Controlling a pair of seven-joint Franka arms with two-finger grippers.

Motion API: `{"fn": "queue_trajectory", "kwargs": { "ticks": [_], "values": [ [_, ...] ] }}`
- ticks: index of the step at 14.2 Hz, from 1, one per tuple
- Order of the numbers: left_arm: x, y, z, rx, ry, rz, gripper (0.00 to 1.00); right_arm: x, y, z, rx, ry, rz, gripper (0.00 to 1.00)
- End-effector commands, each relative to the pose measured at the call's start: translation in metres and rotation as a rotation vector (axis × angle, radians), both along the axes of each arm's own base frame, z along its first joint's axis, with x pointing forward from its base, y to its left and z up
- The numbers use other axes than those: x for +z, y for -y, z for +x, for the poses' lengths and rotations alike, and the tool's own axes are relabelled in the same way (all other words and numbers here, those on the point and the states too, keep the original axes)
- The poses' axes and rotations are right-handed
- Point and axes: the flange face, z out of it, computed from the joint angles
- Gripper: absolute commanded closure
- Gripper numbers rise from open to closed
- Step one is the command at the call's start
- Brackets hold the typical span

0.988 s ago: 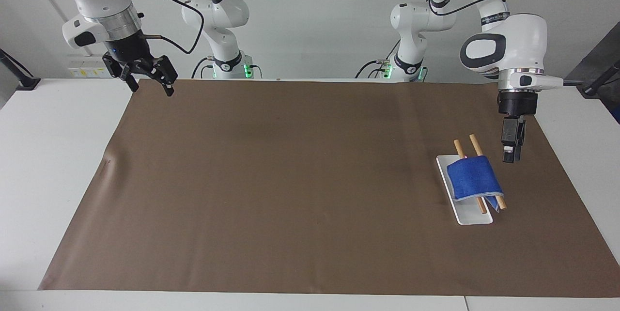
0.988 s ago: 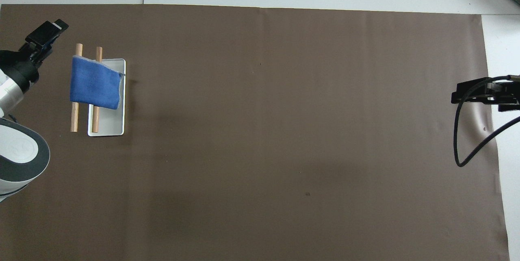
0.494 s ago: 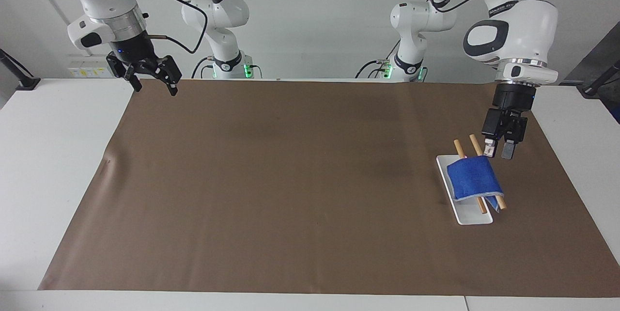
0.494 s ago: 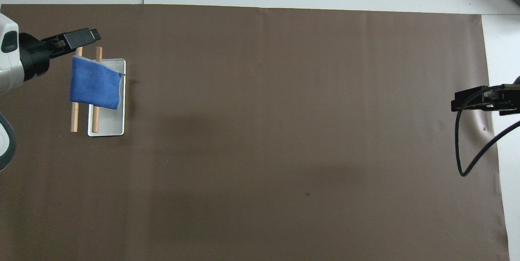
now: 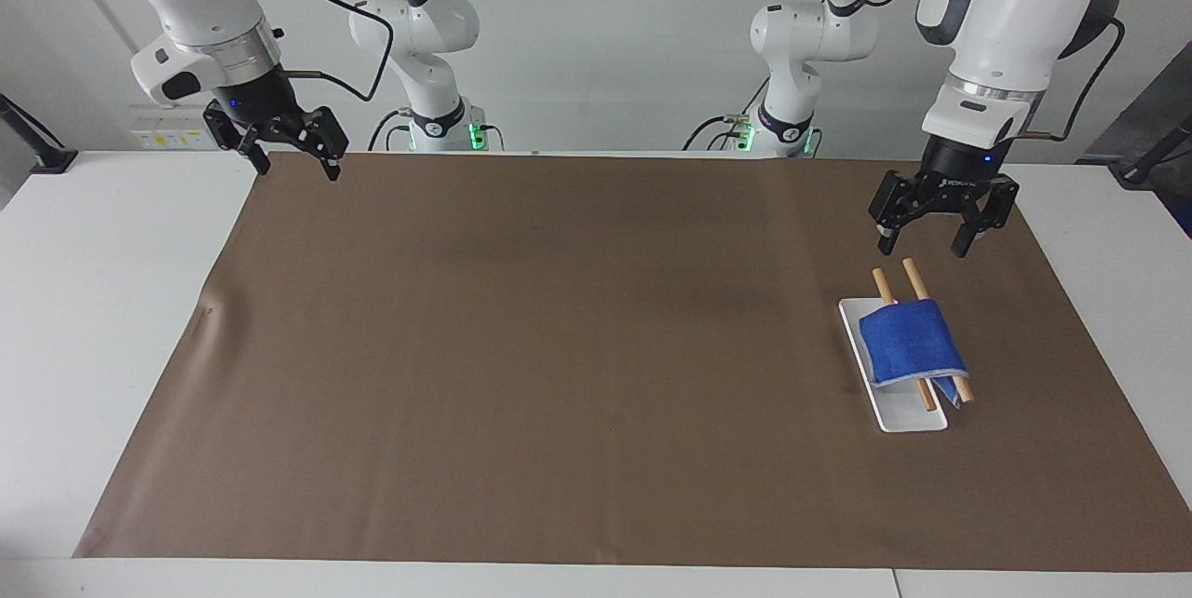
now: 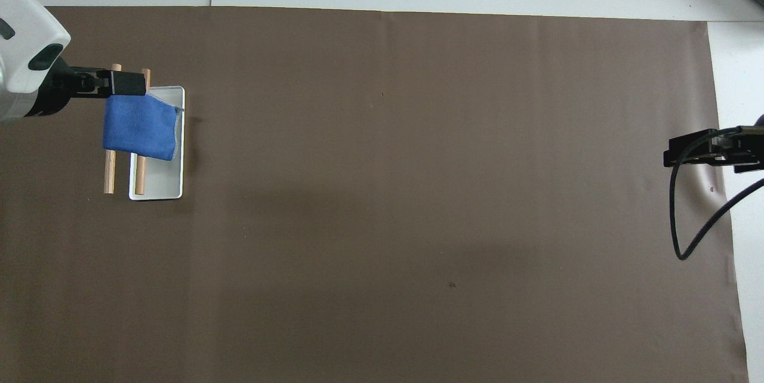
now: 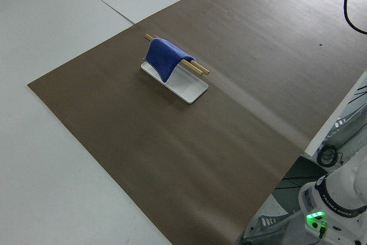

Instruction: Right arm passes towel to left arm to hang

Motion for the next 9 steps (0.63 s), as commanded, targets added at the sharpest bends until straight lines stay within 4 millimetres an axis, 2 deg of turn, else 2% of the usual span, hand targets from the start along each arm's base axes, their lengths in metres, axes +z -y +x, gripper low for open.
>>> {"fn": "queue_trajectory", "kwargs": {
  "ticks": [1,4,9],
  "values": [
    [0.011,0.004,0.009,-0.03,-0.056,0.061,0.0,0.002,0.0,-0.007,0.014,-0.007,0.006,0.0],
    [0.016,0.005,-0.016,-0.113,-0.171,0.097,0.0,0.002,0.002,-0.007,0.011,-0.008,0.006,0.0],
    [0.012,-0.007,-0.033,-0.095,-0.312,0.054,0.0,0.002,0.002,-0.008,0.004,-0.01,0.006,0.0]
  ]
}}
